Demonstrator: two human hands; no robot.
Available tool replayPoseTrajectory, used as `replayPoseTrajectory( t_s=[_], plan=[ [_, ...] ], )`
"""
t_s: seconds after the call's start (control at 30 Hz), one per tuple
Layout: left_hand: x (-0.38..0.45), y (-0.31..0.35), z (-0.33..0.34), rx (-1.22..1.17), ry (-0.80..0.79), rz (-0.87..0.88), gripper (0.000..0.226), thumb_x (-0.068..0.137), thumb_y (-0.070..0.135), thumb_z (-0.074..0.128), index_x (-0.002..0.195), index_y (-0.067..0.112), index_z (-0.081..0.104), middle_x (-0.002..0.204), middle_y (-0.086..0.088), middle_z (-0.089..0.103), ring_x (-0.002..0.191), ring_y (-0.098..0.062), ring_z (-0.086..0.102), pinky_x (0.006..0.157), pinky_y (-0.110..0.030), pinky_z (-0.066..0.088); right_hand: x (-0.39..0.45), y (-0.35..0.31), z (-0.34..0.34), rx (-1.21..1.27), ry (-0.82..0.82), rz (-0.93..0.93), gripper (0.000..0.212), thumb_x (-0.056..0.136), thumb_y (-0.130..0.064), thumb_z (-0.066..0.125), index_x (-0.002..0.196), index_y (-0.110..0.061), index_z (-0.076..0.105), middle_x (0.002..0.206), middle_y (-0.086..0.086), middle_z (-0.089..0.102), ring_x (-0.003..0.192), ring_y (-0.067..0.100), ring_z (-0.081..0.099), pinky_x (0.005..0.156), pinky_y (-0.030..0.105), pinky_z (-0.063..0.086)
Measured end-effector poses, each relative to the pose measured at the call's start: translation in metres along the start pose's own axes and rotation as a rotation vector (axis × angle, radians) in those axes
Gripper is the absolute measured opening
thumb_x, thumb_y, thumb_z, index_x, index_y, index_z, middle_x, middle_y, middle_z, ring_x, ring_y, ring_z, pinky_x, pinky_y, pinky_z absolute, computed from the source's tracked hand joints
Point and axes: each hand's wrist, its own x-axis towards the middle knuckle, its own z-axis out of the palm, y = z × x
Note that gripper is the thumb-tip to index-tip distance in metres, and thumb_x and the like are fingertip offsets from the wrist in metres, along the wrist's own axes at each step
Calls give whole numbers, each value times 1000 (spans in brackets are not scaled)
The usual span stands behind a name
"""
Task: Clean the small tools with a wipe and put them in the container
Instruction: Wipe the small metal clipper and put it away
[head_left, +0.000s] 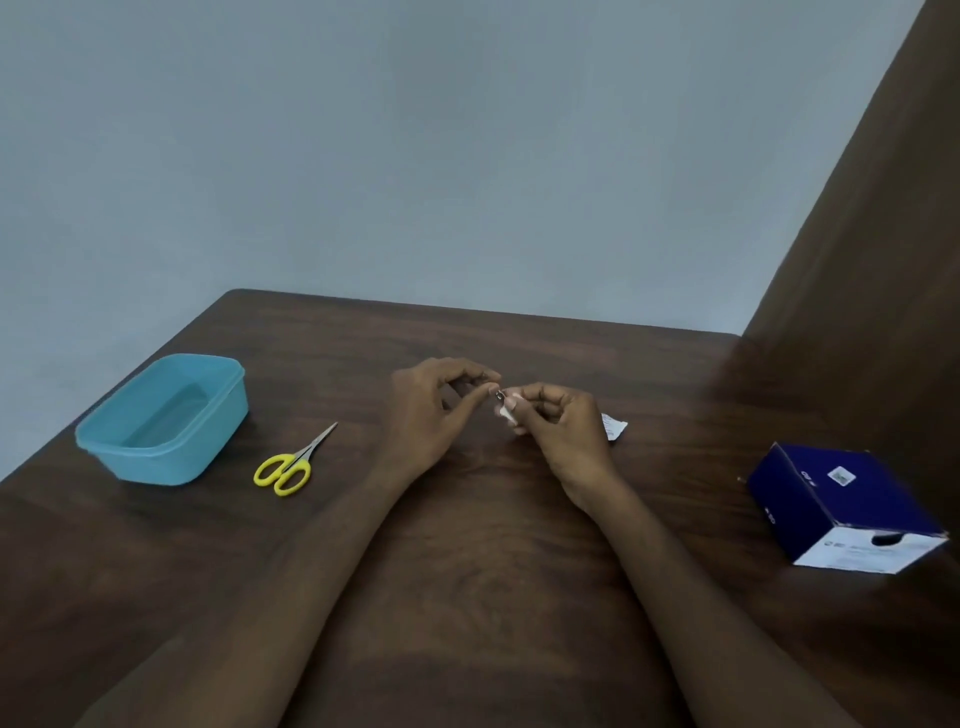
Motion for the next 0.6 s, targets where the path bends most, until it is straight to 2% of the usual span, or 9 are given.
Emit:
replayPoseTrajectory(
  t_s=[0.07, 0.13, 0.2, 0.27, 0.37, 0.43, 0.5, 0.6],
  plan=[
    [0, 0, 3, -17, -12, -23, 10, 91, 23, 87, 100, 25, 85, 90, 22, 77, 81, 2, 71, 71, -7, 48, -3, 3, -2, -13, 2, 17, 10, 90, -15, 85, 99, -13, 82, 89, 8, 82, 82, 13, 74, 79, 31, 58],
    [-1, 2, 0, -35, -21, -40, 9, 91, 24, 87, 100, 26, 85, 90, 22, 77, 82, 0, 72, 71, -7, 47, -4, -3, 0, -32, 18, 28, 10, 88, -19, 87, 96, -15, 83, 81, 4, 81, 75, 10, 73, 73, 27, 58],
    [-2, 2, -2, -48, -41, -41, 9, 92, 26, 86, 101, 28, 85, 90, 21, 78, 82, -1, 72, 71, -9, 47, -5, -7, 2, -37, 33, 21, 12, 90, -26, 85, 90, -15, 83, 77, 2, 80, 70, 8, 68, 69, 23, 55],
    [-2, 1, -3, -38, -50, -34, 9, 93, 26, 84, 102, 27, 85, 88, 21, 76, 81, 1, 70, 71, -8, 47, -3, -8, 3, -50, 27, 28, 16, 94, -29, 81, 89, -14, 83, 82, 4, 82, 72, 10, 69, 71, 24, 55],
    [-2, -3, -3, -34, -65, -39, 7, 94, 25, 83, 101, 24, 84, 87, 17, 76, 76, 1, 68, 70, -12, 49, -4, -4, 1, -82, -14, 14, 7, 94, -21, 81, 99, -16, 84, 90, 2, 83, 82, 10, 74, 80, 30, 59],
    [-2, -6, -2, -50, -45, -54, 7, 94, 24, 84, 101, 24, 84, 89, 15, 78, 77, -3, 69, 70, -15, 51, -5, -3, 2, -90, -36, 11, 16, 93, -14, 81, 108, -18, 84, 97, 1, 84, 91, 10, 76, 86, 32, 61],
    [-1, -8, 0, -88, -17, -82, 7, 93, 22, 84, 100, 23, 85, 91, 14, 80, 77, -4, 70, 70, -14, 50, -3, -3, 3, -92, -53, 5, 26, 93, -5, 79, 113, -22, 82, 98, -2, 83, 92, 7, 75, 86, 27, 60],
    [1, -8, 3, -103, 7, -90, 6, 94, 22, 84, 100, 23, 84, 92, 15, 80, 77, -1, 69, 70, -9, 47, 0, -2, 3, -79, -62, 9, 33, 90, -1, 80, 110, -29, 81, 97, 0, 83, 91, 9, 75, 89, 29, 62]
  ],
)
